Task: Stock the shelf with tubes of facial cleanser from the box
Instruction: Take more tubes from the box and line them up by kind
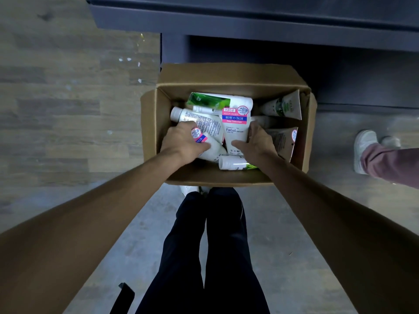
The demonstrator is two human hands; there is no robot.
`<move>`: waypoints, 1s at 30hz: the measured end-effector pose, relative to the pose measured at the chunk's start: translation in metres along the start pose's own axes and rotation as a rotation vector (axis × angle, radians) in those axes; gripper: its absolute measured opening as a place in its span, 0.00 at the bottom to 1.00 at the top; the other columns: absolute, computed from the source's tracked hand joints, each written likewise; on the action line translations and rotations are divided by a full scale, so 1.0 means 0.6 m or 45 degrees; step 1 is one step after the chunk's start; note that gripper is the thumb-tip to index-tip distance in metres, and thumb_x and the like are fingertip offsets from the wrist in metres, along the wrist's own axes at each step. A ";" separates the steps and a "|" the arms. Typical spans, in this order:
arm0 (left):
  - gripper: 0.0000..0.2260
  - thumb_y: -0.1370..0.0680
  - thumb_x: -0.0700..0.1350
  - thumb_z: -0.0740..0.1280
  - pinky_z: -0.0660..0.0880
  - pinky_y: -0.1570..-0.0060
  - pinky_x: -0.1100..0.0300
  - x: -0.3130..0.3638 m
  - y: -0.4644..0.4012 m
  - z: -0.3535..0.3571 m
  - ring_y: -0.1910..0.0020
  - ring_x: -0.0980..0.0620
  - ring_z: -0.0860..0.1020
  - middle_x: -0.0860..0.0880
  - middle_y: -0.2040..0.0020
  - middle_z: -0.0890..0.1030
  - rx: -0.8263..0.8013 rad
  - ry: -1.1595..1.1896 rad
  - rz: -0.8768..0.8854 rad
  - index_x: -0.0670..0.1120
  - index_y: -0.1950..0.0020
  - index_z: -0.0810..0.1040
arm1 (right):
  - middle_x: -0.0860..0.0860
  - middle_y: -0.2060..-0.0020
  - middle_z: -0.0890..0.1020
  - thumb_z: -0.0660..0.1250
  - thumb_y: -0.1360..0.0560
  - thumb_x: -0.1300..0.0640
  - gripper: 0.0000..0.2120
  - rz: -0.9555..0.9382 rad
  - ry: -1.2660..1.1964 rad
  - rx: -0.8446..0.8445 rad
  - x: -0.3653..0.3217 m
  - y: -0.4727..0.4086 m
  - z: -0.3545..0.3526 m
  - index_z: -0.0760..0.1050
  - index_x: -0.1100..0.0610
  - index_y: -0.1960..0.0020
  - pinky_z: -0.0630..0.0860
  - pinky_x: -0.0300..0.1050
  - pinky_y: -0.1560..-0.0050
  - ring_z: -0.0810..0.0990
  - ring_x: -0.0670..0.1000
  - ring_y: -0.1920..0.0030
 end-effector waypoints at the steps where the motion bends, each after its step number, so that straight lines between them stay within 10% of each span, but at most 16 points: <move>1: 0.15 0.31 0.50 0.78 0.77 0.55 0.60 -0.005 0.002 0.006 0.54 0.52 0.80 0.50 0.53 0.82 0.018 0.158 -0.026 0.47 0.49 0.80 | 0.56 0.38 0.78 0.72 0.25 0.55 0.22 -0.012 -0.001 0.020 0.001 0.002 0.001 0.68 0.60 0.36 0.67 0.39 0.51 0.76 0.57 0.37; 7: 0.32 0.34 0.45 0.81 0.79 0.46 0.55 -0.017 0.010 0.039 0.47 0.54 0.80 0.51 0.43 0.80 -0.027 0.605 -0.194 0.47 0.32 0.74 | 0.55 0.39 0.79 0.72 0.26 0.56 0.23 -0.060 -0.080 0.093 0.011 0.009 0.002 0.69 0.58 0.34 0.73 0.43 0.46 0.78 0.55 0.38; 16: 0.25 0.34 0.34 0.79 0.82 0.61 0.58 -0.063 0.018 0.045 0.52 0.50 0.82 0.45 0.50 0.81 -0.036 0.730 -0.402 0.43 0.43 0.72 | 0.51 0.44 0.81 0.73 0.27 0.56 0.21 -0.133 -0.265 0.146 0.015 0.015 -0.012 0.71 0.55 0.36 0.78 0.43 0.48 0.81 0.50 0.45; 22: 0.18 0.33 0.38 0.79 0.80 0.45 0.50 -0.054 0.017 0.059 0.53 0.54 0.82 0.51 0.53 0.84 -0.023 0.759 -0.303 0.46 0.47 0.79 | 0.50 0.44 0.81 0.74 0.27 0.55 0.21 -0.156 -0.264 0.150 0.019 0.011 -0.011 0.71 0.55 0.37 0.77 0.42 0.48 0.81 0.49 0.45; 30: 0.15 0.28 0.44 0.76 0.75 0.50 0.62 -0.017 0.011 0.039 0.49 0.53 0.81 0.47 0.46 0.84 0.146 0.246 -0.020 0.44 0.43 0.82 | 0.51 0.43 0.81 0.73 0.26 0.55 0.21 -0.225 -0.256 0.155 0.005 0.025 -0.017 0.72 0.56 0.37 0.77 0.41 0.48 0.81 0.49 0.44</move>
Point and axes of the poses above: each hand's wrist, its own y-axis away from the middle knuckle, its own z-axis out of the palm, x = y × z, the point moved 8 cm from there along -y, towards the middle knuckle
